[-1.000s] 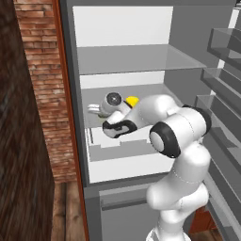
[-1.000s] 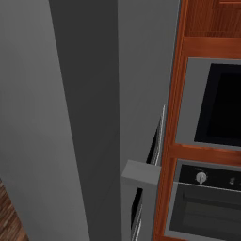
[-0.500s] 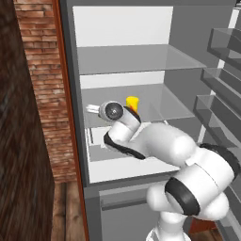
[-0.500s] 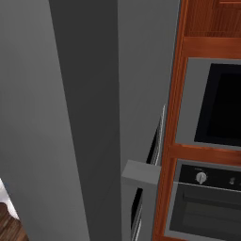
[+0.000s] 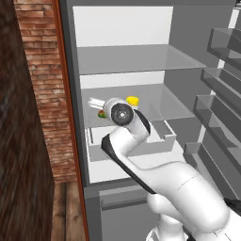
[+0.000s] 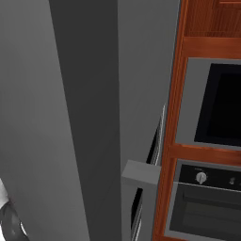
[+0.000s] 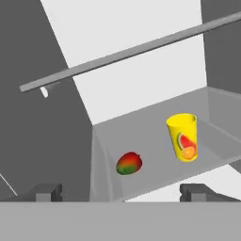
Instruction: Place the ketchup and mustard from the counter to the top shelf of the fridge. If the existing items in the fridge are on the top shelf, move them to other shelves.
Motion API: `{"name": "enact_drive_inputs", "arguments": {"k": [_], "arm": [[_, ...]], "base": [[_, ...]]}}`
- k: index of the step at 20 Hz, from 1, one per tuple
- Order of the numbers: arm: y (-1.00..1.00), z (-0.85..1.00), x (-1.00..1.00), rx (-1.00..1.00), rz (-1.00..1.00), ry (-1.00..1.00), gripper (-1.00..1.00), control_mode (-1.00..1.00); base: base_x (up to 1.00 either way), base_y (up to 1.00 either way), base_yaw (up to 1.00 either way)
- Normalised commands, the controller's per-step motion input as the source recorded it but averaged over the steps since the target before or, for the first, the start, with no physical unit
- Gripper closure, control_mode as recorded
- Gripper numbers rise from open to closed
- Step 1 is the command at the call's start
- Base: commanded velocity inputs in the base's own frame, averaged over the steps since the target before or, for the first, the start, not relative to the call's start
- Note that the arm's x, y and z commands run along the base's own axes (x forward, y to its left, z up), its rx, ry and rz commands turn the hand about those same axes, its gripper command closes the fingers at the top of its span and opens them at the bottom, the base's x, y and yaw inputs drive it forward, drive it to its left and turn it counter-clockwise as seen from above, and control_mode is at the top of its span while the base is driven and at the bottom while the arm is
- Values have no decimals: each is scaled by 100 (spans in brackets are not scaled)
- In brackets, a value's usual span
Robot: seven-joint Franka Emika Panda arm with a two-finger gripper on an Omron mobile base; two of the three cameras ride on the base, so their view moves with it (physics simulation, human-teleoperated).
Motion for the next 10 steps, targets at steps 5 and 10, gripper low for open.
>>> {"name": "enact_drive_inputs", "arguments": {"k": [5,10], "arm": [[-20,96,-100,17,-3,14,-100,-100],[-25,49,-100,9,0,22,-100,-100]], "base": [[0,0,0],[0,0,0]]}}
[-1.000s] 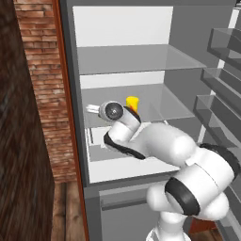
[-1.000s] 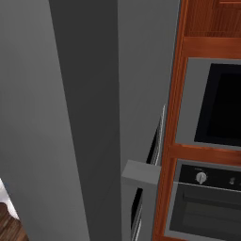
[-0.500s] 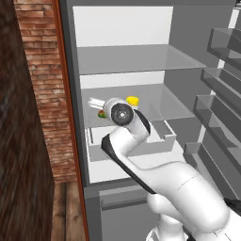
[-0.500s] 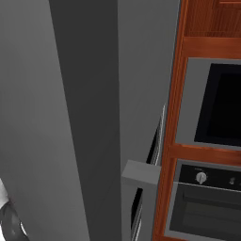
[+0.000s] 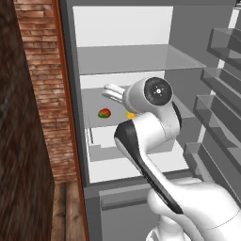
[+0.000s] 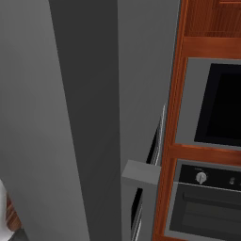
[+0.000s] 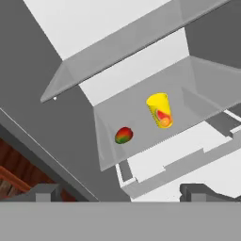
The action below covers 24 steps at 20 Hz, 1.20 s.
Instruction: Place the ketchup and mustard from the counter to the top shelf of the fridge. If the existing items in the fridge are on the top shelf, move them to other shelves.
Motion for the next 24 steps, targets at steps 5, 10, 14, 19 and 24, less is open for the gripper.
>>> {"name": "enact_drive_inputs", "arguments": {"k": [5,10,14,19,24], "arm": [[-45,1,-100,1,0,28,-100,-100],[-78,0,-100,1,0,22,-100,-100],[-56,-2,-91,0,0,7,-100,-100],[0,-1,-11,-3,0,0,-100,-100],[0,-6,-38,-5,1,0,-100,-100]], "base": [[0,0,0],[0,0,0],[0,0,0],[0,0,0],[0,0,0]]}}
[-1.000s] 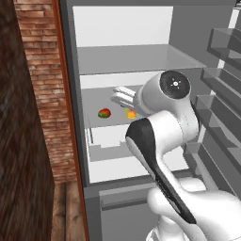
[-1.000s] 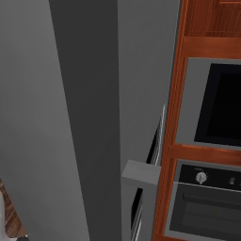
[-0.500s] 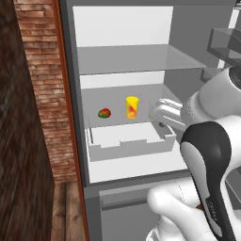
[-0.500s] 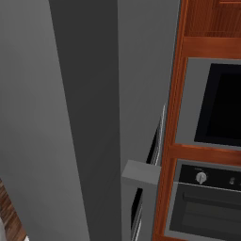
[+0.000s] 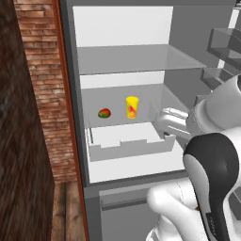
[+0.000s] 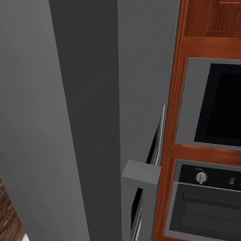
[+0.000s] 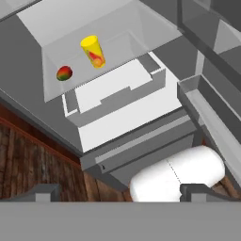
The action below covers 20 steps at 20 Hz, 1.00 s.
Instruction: Place the ketchup and mustard from the counter to the top shelf of the fridge. If the existing items in the fridge are on the top shelf, move them to other shelves.
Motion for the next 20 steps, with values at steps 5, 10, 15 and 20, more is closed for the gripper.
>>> {"name": "enact_drive_inputs", "arguments": {"k": [5,10,15,20], "arm": [[0,0,-18,0,0,0,-100,-100],[0,0,-30,0,0,0,-100,100],[0,0,0,0,0,0,-100,100],[0,0,0,0,0,0,-100,100]], "base": [[0,0,0],[-12,1,0],[-71,16,1],[-78,25,0]]}}
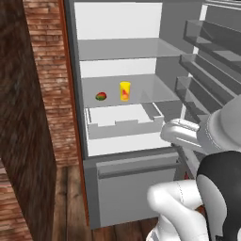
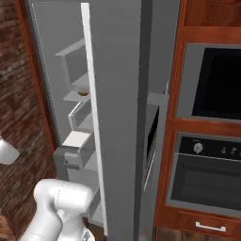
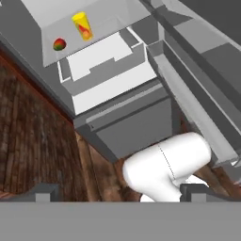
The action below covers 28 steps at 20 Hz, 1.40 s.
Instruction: Place the ketchup and mustard from the counter to the top shelf of the fridge. If the existing items in the fridge are on the top shelf, move them to other shelves.
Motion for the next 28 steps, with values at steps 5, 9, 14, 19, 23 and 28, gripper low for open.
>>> {"name": "enact_drive_inputs", "arguments": {"k": [5,9,14,19,23,28], "arm": [[0,0,0,0,0,0,-100,100],[0,0,0,0,0,0,-100,100],[0,0,0,0,0,0,-100,100],[0,0,0,0,0,0,-100,100],[0,0,0,0,0,0,-100,100],[0,0,0,0,0,0,-100,100]], "base": [[-81,46,-2],[-61,91,-34],[-25,77,-65],[0,3,-98],[-1,1,-99],[0,0,-95]]}}
